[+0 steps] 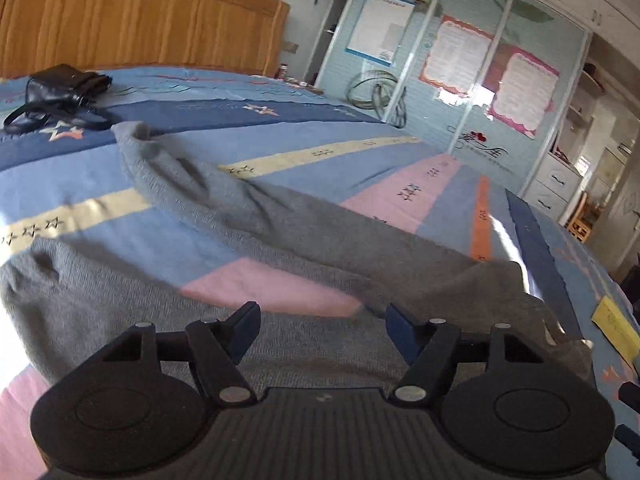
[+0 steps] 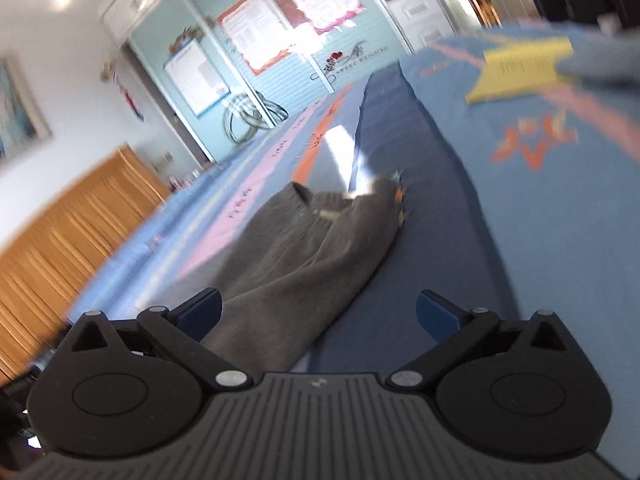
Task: Fold clothes
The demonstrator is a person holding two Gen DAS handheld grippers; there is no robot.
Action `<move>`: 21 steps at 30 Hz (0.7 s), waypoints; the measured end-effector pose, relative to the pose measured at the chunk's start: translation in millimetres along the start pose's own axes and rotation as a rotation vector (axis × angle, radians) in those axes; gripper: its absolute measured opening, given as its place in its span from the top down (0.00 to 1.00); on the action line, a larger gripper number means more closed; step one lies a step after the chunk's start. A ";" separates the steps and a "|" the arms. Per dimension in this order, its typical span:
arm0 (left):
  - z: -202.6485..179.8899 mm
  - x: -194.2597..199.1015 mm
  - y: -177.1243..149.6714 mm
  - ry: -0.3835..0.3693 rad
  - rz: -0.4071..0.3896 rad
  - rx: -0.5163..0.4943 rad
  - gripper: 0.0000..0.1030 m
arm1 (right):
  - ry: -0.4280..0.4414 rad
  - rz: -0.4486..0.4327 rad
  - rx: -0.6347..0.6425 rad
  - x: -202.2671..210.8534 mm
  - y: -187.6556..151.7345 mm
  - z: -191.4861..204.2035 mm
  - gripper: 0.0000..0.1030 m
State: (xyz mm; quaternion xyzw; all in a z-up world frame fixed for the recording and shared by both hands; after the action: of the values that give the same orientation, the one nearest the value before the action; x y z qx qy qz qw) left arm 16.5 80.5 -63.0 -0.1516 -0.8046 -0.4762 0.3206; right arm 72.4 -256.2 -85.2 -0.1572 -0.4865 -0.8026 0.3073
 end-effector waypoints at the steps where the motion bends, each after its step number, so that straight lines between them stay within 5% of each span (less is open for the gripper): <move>1: 3.3 -9.0 -1.2 -0.005 0.021 0.023 0.30 | -0.026 0.006 0.058 -5.5 5.9 6.2 0.00; 2: 6.6 -18.0 -2.5 -0.009 0.041 0.046 0.30 | -0.051 0.013 0.116 -11.0 11.9 12.5 0.02; 4: 10.0 -29.9 -4.1 -0.036 0.081 0.087 0.30 | -0.056 0.013 0.226 -18.5 20.3 29.8 0.32; 6: 13.7 -36.0 -4.0 -0.036 0.082 0.141 0.26 | -0.067 0.028 0.278 -26.9 31.8 43.3 0.40; 11: 27.8 -42.5 -3.9 -0.002 0.043 0.261 0.18 | -0.074 0.051 0.316 -58.0 66.6 54.8 0.39; 16: 31.2 -48.7 2.2 0.010 0.017 0.317 0.17 | -0.178 0.084 0.376 -103.9 99.0 46.9 0.38; 21: 30.8 -51.4 6.2 0.026 -0.010 0.335 0.15 | -0.084 0.158 0.392 -141.9 118.2 62.2 0.23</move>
State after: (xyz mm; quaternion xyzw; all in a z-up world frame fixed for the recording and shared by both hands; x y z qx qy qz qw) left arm 47.0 113.3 -103.3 -0.0858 -0.8693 -0.3388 0.3494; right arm 253.9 -193.3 -52.9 -0.1654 -0.6319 -0.6588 0.3732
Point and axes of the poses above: each gripper's, at about its wrist camera, not at the fingertips, and x roughly against the way its jaws point, z to its left, y to its top, the point moved 4 cm from there along -x, roughly the way its jaws point, and after that the axes turned 9 degrees about z, right-handed, at the moved point
